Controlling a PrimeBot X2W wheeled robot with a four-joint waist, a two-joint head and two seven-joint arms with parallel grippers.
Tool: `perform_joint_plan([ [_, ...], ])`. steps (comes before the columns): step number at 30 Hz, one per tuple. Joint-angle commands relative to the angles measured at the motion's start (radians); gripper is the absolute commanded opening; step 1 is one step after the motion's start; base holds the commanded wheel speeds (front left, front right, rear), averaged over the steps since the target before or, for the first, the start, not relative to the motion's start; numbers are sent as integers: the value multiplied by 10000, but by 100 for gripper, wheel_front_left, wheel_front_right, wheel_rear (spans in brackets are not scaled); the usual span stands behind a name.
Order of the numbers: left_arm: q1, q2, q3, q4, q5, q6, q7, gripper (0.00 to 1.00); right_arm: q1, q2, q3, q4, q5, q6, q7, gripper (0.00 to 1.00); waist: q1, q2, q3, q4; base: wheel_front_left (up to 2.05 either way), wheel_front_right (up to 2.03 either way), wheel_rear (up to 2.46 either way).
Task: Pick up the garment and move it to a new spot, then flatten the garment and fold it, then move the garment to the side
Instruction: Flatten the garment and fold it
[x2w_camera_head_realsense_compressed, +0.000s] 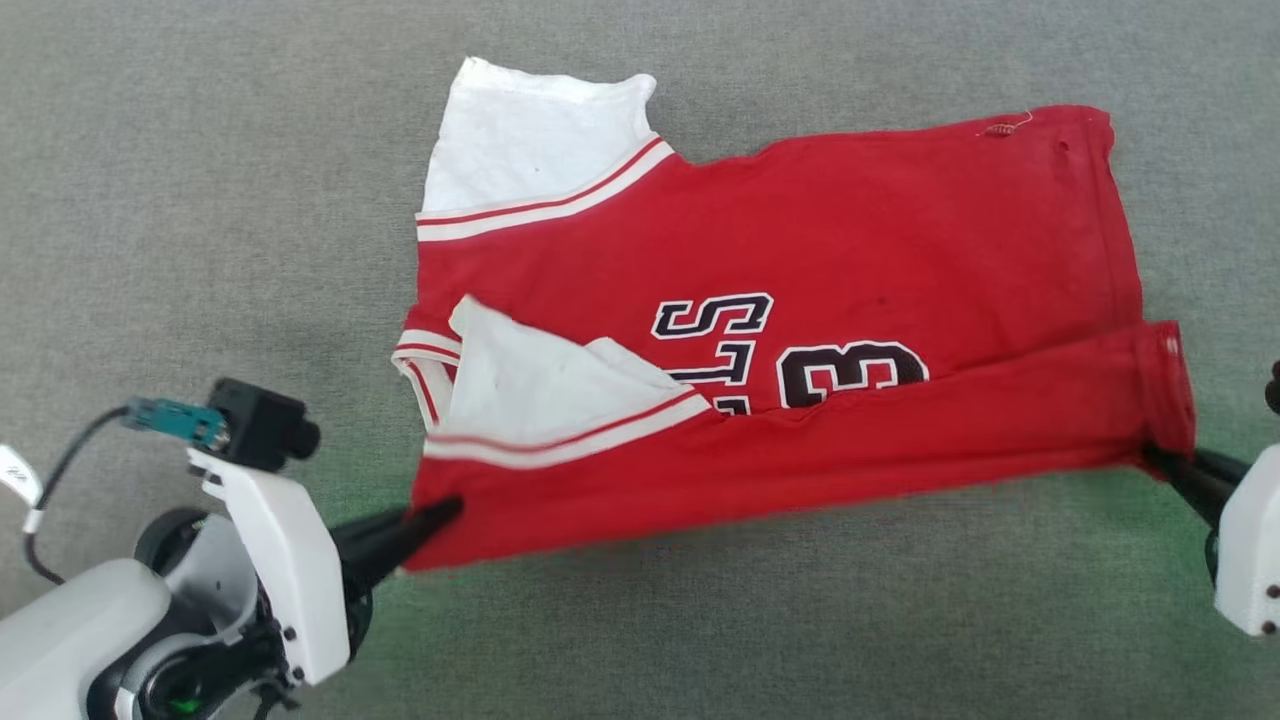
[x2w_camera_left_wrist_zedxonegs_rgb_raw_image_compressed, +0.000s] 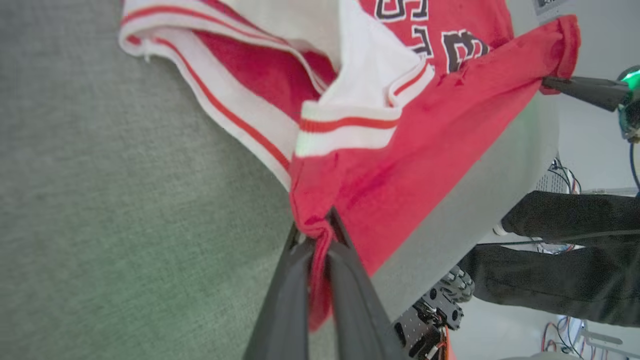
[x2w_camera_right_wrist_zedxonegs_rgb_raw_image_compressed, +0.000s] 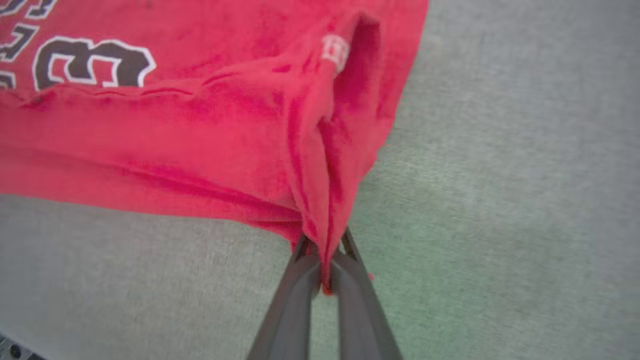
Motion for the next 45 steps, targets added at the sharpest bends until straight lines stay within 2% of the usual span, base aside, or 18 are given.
perform_joint_plan([
  [1, 127, -20, 111, -14, 29, 40, -189, 100, -22, 108, -65, -37, -143, -4, -182, 100, 0, -1, 7, -32, 0, 0, 0],
  [8, 637, 213, 760, -28, -119, 316, -1767, 100, -260, 803, 13, -309, -994, -4, -2372, 100, 0, -1, -136, -424, 0, 0, 0],
  [10, 685, 321, 1007, 94, 18, 473, -2272, 100, -388, 1141, 103, -358, -1285, -4, -3266, 100, 0, -1, -162, -601, 0, 0, 0],
  [11, 650, 321, 1214, 269, 149, 608, -2767, 100, -556, 1507, 176, -352, -1765, -4, -4356, 100, 0, -1, -172, -800, 0, 0, 0],
  [13, 446, 293, 1401, 615, 462, 757, -3185, 100, -627, 1896, 314, -219, -2389, -4, -5401, 100, 0, -1, -188, -1006, 0, 0, 0],
  [17, -97, -115, 1727, 1658, 805, 648, -3826, 100, -645, 2752, 732, 155, -3079, -4, -6999, 100, 0, -1, -176, -1501, 0, 0, 0],
  [22, -1424, -582, 1937, 3286, 1531, 195, -4008, 100, -872, 3691, 860, 567, -3482, -4, -8417, 100, 0, -1, 44, -2253, 0, 0, 0],
  [25, -2496, -669, 1892, 4318, 1879, -145, -3397, 100, -834, 4063, 857, 672, -3587, -2, -8838, 100, 0, -1, 235, -2696, 0, 0, 0],
  [27, -3213, -820, 1775, 5025, 1861, -321, -2590, 100, -837, 4201, 764, 722, -3592, -4, -8979, 100, 0, -1, 375, -2960, 0, 0, 0],
  [28, -3588, -833, 1635, 5397, 1990, -342, -2070, 100, -848, 4226, 746, 744, -3609, -4, -8992, 100, 0, -1, 449, -3074, 0, 0, 0],
  [29, -3588, -833, 1635, 5397, 1990, -342, -2070, 100, -848, 4226, 746, 744, -3609, -4, -8992, 100, 0, -1, 449, -3074, 0, 0, 0],
  [33, -4979, -796, 1137, 6832, 2218, -489, 260, 100, -957, 4327, 818, 865, -3540, -4, -9012, 100, 0, -1, 721, -3514, 0, 0, 0],
  [39, -6196, -850, 607, 8022, 2037, -662, 3244, 100, -1052, 4315, 944, 1036, -3403, -4, -8997, 100, 0, -1, 1038, -3798, 0, 0, 0],
  [40, -6329, -848, 470, 8090, 2109, -806, 3661, 100, -1063, 4315, 981, 1057, -3375, -4, -8994, 100, 0, -1, 1092, -3830, 0, 0, 0],
  [42, -6562, -824, 346, 8334, 2112, -816, 4237, 100, -1125, 4304, 1051, 1083, -3392, -4, -8997, 100, 0, -1, 1204, -3898, 0, 0, 0],
  [45, -6820, -881, 185, 8665, 2393, -900, 4486, 100, -1233, 4265, 1165, 1126, -3380, -4, -8971, 100, 0, -1, 1362, -3940, 0, 0, 0],
])
